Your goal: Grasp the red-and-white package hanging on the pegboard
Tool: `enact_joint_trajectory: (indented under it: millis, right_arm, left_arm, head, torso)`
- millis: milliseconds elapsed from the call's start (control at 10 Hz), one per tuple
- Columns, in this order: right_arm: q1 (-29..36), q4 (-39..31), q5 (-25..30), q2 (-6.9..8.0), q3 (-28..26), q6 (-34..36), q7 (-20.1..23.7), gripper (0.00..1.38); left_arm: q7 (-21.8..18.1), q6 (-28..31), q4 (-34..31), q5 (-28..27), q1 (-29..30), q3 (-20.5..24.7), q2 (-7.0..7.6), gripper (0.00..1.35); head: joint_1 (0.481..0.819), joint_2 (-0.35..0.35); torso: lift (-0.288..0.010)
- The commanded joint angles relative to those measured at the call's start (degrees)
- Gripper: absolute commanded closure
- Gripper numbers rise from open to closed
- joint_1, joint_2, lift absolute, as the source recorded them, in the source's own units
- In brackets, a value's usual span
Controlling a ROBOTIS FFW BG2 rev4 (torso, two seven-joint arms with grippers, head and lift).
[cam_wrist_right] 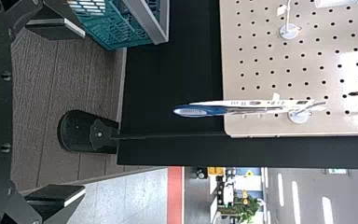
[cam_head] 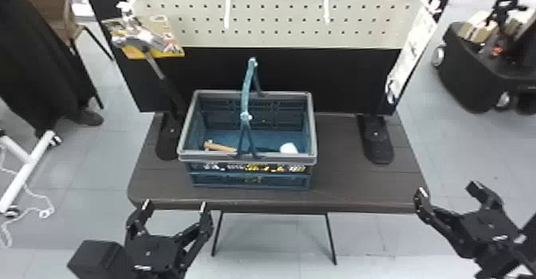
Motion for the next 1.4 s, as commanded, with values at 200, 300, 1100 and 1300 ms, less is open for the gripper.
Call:
enact_joint_trajectory:
  millis: [200,300,1100,1300]
  right_arm:
    - [-0.12,-0.18,-0.14,0.23,0.0,0.21,0.03,0.13]
    - [-0.12,-0.46,0.03,0.23,0.0,0.39,0.03,0.13]
    - [-10.58,-10.87,0.12,-2.81,3.78,13.92,5.39,0.11]
    - [-14.89,-12.7,-2.08,-6.68,7.38,17.35,5.57,0.11]
  left_arm:
    - [0.02,0.0,0.0,-0.09,-0.06,0.0,0.0,0.21]
    - [0.02,0.0,0.0,-0.09,-0.06,0.0,0.0,0.21]
    - [0.02,0.26,0.0,-0.09,0.19,0.26,0.27,0.21]
    - [0.02,0.53,0.0,-0.09,-0.06,0.09,0.79,0.21]
  head:
    - [0.819,0.008]
    - [0.819,0.008]
    - [0.819,0.008]
    - [0.819,0.008]
  torso:
    - [-0.1]
    - [-0.1]
    - [-0.1]
    - [-0.1]
